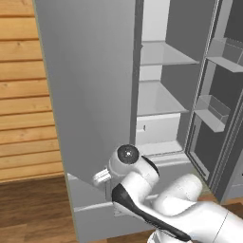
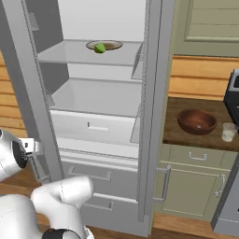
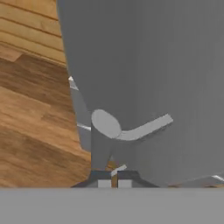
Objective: Grab a lemon wedge from the fridge and one ice cube from the ice bowl, and put them in the glass of lemonade.
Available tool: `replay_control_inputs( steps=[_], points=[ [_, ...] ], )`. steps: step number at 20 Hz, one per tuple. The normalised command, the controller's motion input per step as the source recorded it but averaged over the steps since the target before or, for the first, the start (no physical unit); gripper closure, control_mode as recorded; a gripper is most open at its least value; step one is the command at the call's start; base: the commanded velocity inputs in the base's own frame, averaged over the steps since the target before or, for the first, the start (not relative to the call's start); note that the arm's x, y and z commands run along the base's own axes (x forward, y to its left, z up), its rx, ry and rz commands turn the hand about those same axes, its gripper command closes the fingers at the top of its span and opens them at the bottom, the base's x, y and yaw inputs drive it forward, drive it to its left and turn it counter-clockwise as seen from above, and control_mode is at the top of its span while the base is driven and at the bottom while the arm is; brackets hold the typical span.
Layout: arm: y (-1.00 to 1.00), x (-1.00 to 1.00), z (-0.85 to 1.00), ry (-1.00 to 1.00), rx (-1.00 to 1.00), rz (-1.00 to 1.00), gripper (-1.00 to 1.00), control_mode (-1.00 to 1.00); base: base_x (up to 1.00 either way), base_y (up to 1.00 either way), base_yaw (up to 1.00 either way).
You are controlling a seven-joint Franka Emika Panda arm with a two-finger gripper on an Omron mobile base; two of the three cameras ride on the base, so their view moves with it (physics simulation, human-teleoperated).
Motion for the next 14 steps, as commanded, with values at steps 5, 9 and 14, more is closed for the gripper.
replay_control_inputs(
  steps=[5,9,14],
  points=[
    [-0.31,-0.85,1.00,-0.38,0.17,0.01,1.00,-1.00,0.00,0.00,0.00],
    [-0.56,-0.38,0.94,-0.19,0.29,0.00,1.00,-1.00,0.00,0.00,0.00],
    [-0.44,-0.22,1.00,-0.03,0.17,0.03,1.00,-1.00,0.00,0.00,0.00]
  ],
)
